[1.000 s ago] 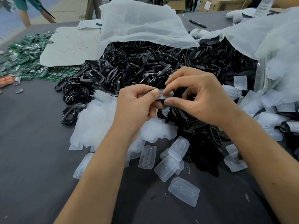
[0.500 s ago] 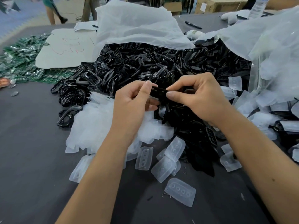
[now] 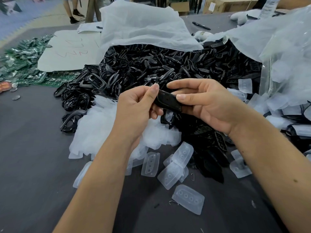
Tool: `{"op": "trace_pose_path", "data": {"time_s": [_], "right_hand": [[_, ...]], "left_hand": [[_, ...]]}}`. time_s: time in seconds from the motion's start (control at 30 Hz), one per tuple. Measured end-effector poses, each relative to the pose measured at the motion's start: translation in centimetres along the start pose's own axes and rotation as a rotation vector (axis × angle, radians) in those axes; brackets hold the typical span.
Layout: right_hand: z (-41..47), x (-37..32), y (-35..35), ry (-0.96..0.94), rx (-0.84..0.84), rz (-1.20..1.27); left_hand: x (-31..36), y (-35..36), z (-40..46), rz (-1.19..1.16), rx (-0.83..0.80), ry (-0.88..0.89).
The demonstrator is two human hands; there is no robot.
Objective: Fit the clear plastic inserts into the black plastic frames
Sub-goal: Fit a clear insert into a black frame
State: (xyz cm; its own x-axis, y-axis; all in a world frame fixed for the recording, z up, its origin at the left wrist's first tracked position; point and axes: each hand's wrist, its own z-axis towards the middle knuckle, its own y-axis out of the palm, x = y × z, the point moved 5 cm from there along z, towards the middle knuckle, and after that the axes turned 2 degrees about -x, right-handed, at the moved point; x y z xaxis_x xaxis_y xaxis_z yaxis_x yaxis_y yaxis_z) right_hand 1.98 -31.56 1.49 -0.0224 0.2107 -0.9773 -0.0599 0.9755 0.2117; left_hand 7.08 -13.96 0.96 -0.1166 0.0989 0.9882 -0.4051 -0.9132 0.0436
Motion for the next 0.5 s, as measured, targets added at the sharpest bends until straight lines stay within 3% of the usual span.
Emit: {"op": "trace_pose_path", "data": {"time_s": [0.3,0.5], "right_hand": [[-0.31,0.21,0.00,0.106,0.044,0.036],[-0.28,-0.44,-0.04,0.071,0.152,-0.020]], "left_hand": [[0.01,0.28,-0.05,0.032,0.008,-0.006],[-0.38,0.13,-0.02,-0.060,-0.009,-0.053]]}}
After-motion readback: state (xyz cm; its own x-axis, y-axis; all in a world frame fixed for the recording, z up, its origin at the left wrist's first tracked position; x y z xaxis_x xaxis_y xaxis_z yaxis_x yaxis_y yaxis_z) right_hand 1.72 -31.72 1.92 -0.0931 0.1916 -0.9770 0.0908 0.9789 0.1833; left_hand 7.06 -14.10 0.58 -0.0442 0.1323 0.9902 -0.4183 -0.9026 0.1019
